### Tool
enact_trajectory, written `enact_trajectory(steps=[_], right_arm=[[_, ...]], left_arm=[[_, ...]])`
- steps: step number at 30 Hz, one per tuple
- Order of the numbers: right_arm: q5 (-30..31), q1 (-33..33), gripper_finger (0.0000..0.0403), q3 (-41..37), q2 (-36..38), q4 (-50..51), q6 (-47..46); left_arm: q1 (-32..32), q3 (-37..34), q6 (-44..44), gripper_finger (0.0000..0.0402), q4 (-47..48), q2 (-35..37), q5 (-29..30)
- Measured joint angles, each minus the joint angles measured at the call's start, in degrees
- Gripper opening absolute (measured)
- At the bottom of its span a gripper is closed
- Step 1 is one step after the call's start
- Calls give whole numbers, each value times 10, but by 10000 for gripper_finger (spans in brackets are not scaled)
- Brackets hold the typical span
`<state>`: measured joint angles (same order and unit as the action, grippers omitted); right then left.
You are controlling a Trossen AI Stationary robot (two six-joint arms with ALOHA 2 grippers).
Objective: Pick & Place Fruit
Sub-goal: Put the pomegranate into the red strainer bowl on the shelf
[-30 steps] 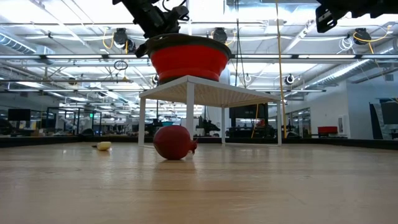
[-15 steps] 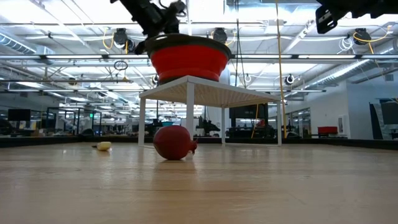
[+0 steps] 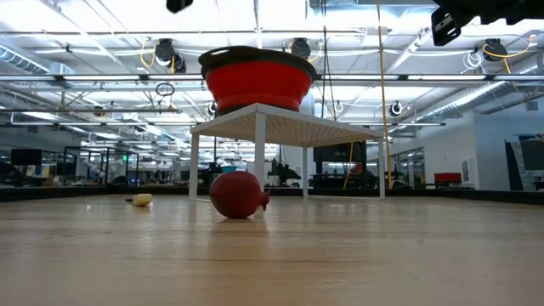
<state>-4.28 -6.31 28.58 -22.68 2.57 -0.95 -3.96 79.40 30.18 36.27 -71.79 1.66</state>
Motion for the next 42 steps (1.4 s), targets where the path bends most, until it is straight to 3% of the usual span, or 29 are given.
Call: enact_trajectory(steps=[9, 13, 18, 27, 42], right_arm=[[0, 0, 0, 0, 0, -2, 1], [0, 0, 0, 0, 0, -2, 1], [0, 0, 0, 0, 0, -2, 1], [0, 0, 0, 0, 0, -2, 1], [-2, 0, 0, 0, 0, -2, 1]], left_arm=[[187, 0, -65, 161, -1, -20, 111], [246, 0, -62, 161, -6, -44, 157], [289, 0, -61, 161, -4, -95, 165], [309, 0, -65, 161, -3, -189, 164], [279, 0, -81, 161, 0, -306, 134]])
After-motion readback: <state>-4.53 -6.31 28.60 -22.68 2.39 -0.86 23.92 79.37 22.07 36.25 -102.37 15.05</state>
